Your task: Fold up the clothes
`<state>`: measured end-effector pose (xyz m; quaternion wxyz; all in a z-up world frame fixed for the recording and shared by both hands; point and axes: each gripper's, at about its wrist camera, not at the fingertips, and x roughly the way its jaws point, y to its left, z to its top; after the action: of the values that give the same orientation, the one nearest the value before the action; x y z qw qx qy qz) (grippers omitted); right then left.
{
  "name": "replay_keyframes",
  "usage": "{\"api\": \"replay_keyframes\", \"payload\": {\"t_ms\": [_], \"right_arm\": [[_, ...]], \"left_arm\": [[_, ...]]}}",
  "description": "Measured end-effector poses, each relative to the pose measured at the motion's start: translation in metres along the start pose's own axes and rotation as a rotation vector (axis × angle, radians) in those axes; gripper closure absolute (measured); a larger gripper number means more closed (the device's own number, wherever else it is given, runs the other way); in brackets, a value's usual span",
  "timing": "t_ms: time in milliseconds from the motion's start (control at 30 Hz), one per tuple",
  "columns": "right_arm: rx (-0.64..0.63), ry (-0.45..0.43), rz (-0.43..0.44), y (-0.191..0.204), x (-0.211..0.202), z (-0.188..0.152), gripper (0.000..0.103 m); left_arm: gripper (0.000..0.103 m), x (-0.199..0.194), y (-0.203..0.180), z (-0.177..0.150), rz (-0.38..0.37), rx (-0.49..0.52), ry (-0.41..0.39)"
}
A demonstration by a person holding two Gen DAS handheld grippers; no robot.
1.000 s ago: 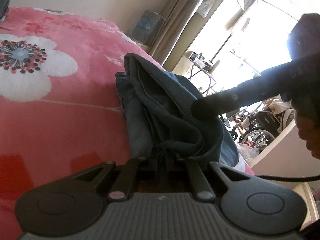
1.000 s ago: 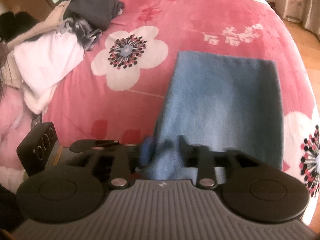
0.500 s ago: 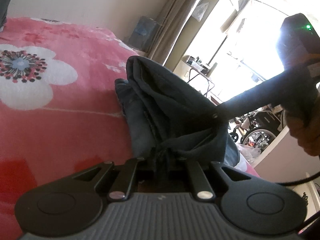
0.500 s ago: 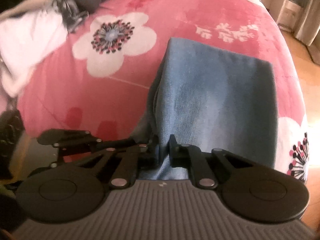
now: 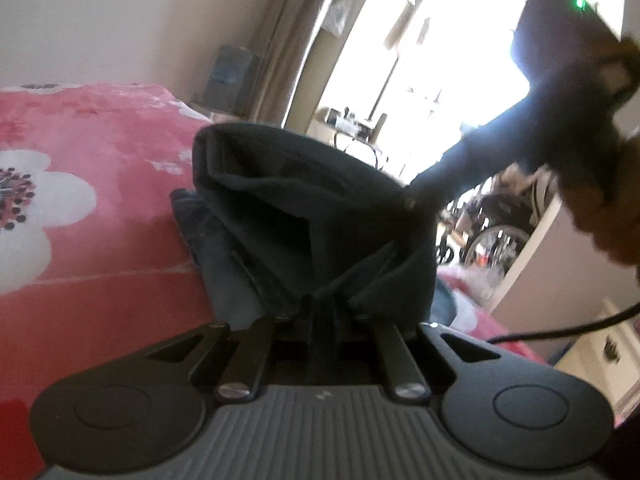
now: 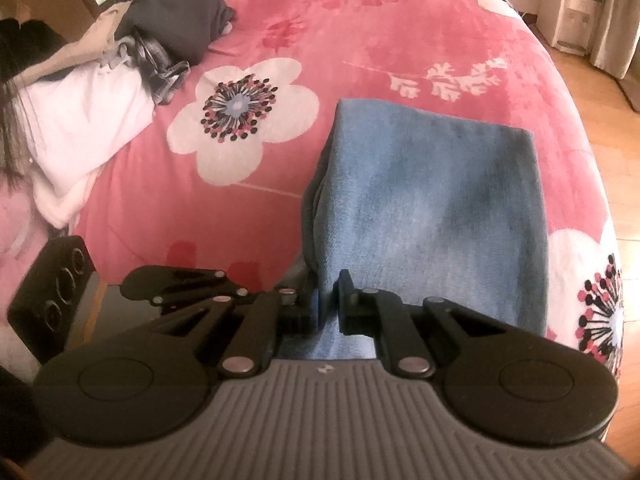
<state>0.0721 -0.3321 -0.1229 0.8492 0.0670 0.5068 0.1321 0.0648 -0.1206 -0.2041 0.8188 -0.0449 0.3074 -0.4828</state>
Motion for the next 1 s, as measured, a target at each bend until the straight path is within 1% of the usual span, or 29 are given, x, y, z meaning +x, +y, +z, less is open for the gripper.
{"api": "replay_keyframes", "payload": {"t_ms": [33, 133, 200, 300, 400, 467, 533, 567, 633, 667, 700, 767, 867, 900, 933, 1000], "right_arm": [[0.003, 0.0, 0.003, -0.001, 0.0, 0.0, 0.096], [0.014, -0.001, 0.012, -0.003, -0.001, -0.001, 0.096], [0.022, -0.008, 0.02, -0.005, -0.001, -0.001, 0.096], [0.049, -0.001, 0.035, -0.009, 0.002, -0.001, 0.096], [0.064, 0.014, 0.048, -0.009, 0.01, -0.002, 0.096], [0.065, 0.023, 0.054, -0.008, 0.018, -0.003, 0.096], [0.083, 0.026, 0.082, -0.01, 0.023, -0.003, 0.096], [0.095, 0.027, 0.099, -0.012, 0.025, -0.003, 0.095], [0.118, 0.028, 0.133, -0.015, 0.029, -0.003, 0.087], [0.13, 0.029, 0.151, -0.017, 0.032, -0.004, 0.081], [0.141, 0.03, 0.168, -0.019, 0.034, -0.004, 0.077], [0.193, -0.012, 0.248, -0.03, 0.022, -0.004, 0.075], [0.241, -0.115, 0.309, -0.049, -0.005, -0.01, 0.075], [0.223, -0.128, 0.31, -0.049, -0.007, -0.014, 0.075], [0.174, -0.12, 0.296, -0.044, -0.003, -0.018, 0.077], [0.078, -0.105, 0.268, -0.034, 0.005, -0.028, 0.086]], "left_arm": [[0.096, 0.003, 0.001, 0.0, 0.0, 0.004, 0.017], [0.096, 0.005, 0.014, 0.002, -0.053, -0.093, 0.042], [0.096, 0.007, 0.021, 0.004, -0.091, -0.129, 0.06], [0.096, 0.012, 0.022, 0.003, -0.115, -0.088, 0.088], [0.096, 0.02, 0.022, -0.001, -0.136, -0.079, 0.099], [0.096, 0.024, 0.024, -0.006, -0.141, -0.092, 0.094], [0.096, 0.024, 0.028, -0.013, -0.145, -0.125, 0.082], [0.096, 0.023, 0.031, -0.016, -0.15, -0.147, 0.075], [0.094, 0.022, 0.041, -0.02, -0.176, -0.232, 0.072], [0.094, 0.021, 0.046, -0.022, -0.189, -0.274, 0.07], [0.093, 0.021, 0.051, -0.024, -0.202, -0.316, 0.068], [0.093, 0.022, 0.062, -0.029, -0.235, -0.405, 0.072], [0.093, 0.026, 0.076, -0.036, -0.279, -0.527, 0.077], [0.097, 0.029, 0.08, -0.036, -0.284, -0.548, 0.081], [0.1, 0.03, 0.083, -0.037, -0.283, -0.563, 0.086], [0.1, 0.032, 0.086, -0.039, -0.293, -0.586, 0.091]]}}
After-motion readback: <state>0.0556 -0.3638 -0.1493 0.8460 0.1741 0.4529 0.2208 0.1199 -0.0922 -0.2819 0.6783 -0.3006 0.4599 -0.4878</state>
